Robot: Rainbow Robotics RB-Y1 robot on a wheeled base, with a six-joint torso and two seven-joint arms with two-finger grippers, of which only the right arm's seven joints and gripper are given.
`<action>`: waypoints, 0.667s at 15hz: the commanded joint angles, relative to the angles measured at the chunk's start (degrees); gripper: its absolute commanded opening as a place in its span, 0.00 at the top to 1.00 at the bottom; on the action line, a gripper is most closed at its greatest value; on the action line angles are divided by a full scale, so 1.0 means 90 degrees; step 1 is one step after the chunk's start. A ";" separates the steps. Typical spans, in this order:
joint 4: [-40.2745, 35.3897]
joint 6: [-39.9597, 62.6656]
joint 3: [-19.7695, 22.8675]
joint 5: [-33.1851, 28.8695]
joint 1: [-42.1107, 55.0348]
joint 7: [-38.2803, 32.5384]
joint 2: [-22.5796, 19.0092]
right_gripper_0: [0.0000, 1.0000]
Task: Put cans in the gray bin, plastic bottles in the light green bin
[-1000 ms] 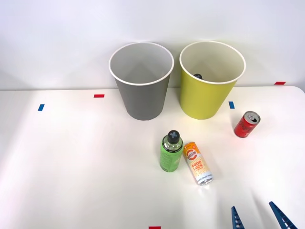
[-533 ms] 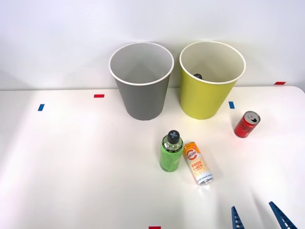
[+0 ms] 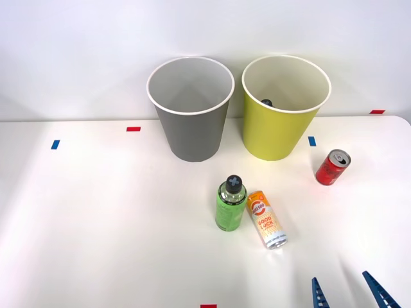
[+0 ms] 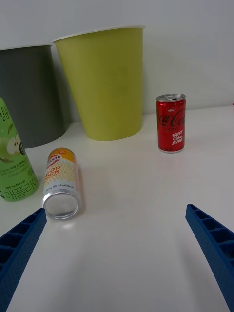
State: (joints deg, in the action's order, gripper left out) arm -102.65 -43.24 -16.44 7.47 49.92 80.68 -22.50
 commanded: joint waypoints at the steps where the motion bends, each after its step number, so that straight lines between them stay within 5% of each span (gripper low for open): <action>1: 0.0000 0.0000 0.0000 0.0000 0.0000 0.0000 0.0000 0.00; 10: 0.0000 0.0000 0.0000 0.0000 0.0000 0.0000 0.0000 0.00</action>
State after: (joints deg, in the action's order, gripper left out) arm -102.65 -43.24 -16.44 7.47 49.92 80.68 -22.50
